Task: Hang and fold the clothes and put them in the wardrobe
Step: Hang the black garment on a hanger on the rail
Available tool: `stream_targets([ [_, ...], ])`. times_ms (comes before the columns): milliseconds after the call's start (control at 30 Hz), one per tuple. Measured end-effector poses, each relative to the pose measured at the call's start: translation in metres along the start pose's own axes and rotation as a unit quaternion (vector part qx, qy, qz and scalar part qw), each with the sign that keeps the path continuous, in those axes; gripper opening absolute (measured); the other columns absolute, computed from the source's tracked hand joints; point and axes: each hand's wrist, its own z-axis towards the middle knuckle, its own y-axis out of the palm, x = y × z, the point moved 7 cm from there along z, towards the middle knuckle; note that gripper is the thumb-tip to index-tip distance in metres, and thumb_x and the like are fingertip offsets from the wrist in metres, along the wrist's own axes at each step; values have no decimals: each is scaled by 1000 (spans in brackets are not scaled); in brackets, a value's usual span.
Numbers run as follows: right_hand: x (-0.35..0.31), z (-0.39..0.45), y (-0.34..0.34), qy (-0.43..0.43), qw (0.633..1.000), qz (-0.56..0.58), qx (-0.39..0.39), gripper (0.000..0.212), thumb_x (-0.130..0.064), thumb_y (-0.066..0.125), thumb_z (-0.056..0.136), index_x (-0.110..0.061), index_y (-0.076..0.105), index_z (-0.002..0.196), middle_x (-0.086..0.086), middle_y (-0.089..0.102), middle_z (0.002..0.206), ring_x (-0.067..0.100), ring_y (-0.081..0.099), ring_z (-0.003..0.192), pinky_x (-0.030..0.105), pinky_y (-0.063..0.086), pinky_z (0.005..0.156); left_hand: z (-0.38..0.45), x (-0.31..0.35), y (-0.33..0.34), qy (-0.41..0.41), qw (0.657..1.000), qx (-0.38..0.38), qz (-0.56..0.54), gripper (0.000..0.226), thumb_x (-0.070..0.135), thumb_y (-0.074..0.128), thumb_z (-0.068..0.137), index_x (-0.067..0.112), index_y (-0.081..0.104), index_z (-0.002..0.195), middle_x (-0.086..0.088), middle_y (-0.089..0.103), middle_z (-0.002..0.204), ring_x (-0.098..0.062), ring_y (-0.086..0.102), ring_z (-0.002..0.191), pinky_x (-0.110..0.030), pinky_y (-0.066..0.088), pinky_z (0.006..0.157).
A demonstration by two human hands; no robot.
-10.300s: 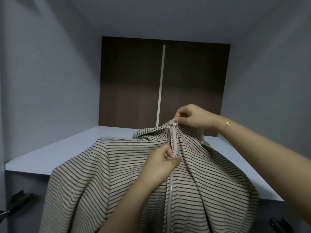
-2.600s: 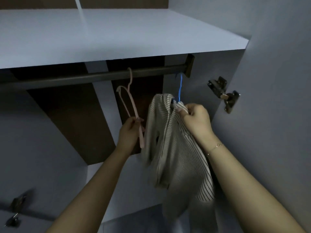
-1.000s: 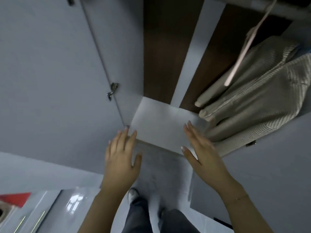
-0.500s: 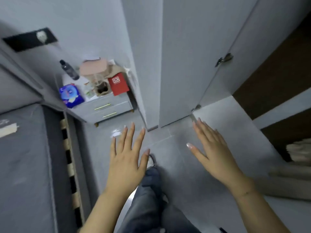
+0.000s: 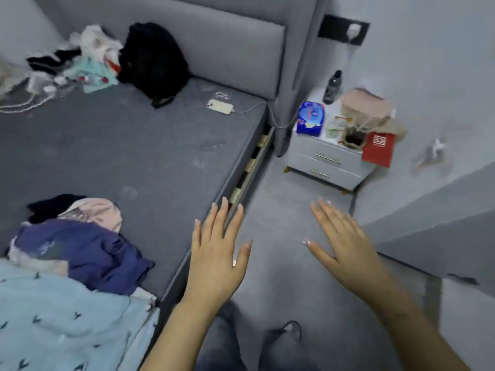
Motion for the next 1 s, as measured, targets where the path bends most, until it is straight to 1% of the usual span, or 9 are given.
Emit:
stream_targets([
  [67, -59, 45, 15, -53, 998, -17, -23, 71, -65, 20, 95, -28, 4, 153, -8, 4, 162, 8, 3, 149, 39, 12, 122, -1, -58, -24, -42, 999, 20, 0, 63, 48, 30, 95, 32, 14, 154, 7, -1, 163, -12, -8, 150, -43, 0, 122],
  [200, -185, 119, 55, -170, 983, -22, -72, 72, -62, 17, 91, -30, 4, 154, -12, -3, 161, 5, -1, 149, 32, 3, 123, -14, -176, -67, -141, 988, 55, 2, 62, 48, 31, 96, 31, 16, 154, 4, 4, 163, -16, 0, 150, -41, 1, 121],
  [300, -274, 160, 88, -245, 964, -22, -103, 68, -57, 28, 98, -26, 9, 156, -10, -1, 162, 7, 0, 150, 32, 2, 123, -32, -258, -88, -206, 976, 72, -14, 59, 42, 40, 101, 28, 19, 154, 4, 6, 163, -17, 1, 150, -41, 1, 121],
  [433, -359, 204, 132, -317, 936, -38, -145, 65, -52, 34, 101, -26, 11, 156, -9, 2, 163, 8, 4, 150, 28, -1, 120, -52, -341, -102, -284, 955, 86, -21, 59, 45, 32, 98, 25, 22, 153, 2, 8, 163, -20, 6, 150, -44, 13, 120],
  [567, -410, 247, 178, -372, 903, -75, -201, 65, -50, 38, 101, -24, 14, 156, -5, 6, 163, 12, 11, 149, 33, 11, 122, -64, -408, -92, -369, 923, 96, -51, 60, 40, 45, 99, 26, 22, 153, 1, 9, 163, -21, 11, 149, -39, 16, 119],
  [767, -452, 329, 253, -420, 857, -113, -278, 62, -48, 38, 101, -22, 20, 155, -3, 18, 162, 15, 24, 146, 29, 23, 118, -38, -490, -61, -446, 884, 111, -86, 61, 37, 48, 99, 24, 23, 153, -4, 10, 162, -25, 12, 149, -45, 20, 118],
  [833, -466, 366, 282, -429, 848, -109, -290, 60, -47, 40, 101, -23, 25, 154, -3, 22, 160, 15, 28, 144, 27, 24, 115, -18, -524, -49, -460, 876, 121, -76, 62, 37, 47, 99, 24, 20, 154, -4, 8, 163, -24, 8, 150, -45, 17, 119],
  [933, -490, 425, 334, -452, 834, -114, -295, 58, -46, 41, 101, -23, 28, 152, -3, 27, 158, 16, 31, 141, 26, 26, 113, 20, -586, -22, -491, 862, 120, -43, 64, 43, 40, 101, 28, 9, 155, -1, -10, 163, -21, -7, 150, -44, 2, 119],
  [1000, -509, 462, 375, -463, 825, -119, -301, 55, -41, 43, 101, -20, 30, 151, 0, 32, 155, 18, 35, 138, 27, 27, 112, 49, -632, 1, -516, 849, 112, -28, 66, 47, 39, 100, 31, 7, 155, 0, -19, 161, -21, -15, 149, -51, -2, 118],
])
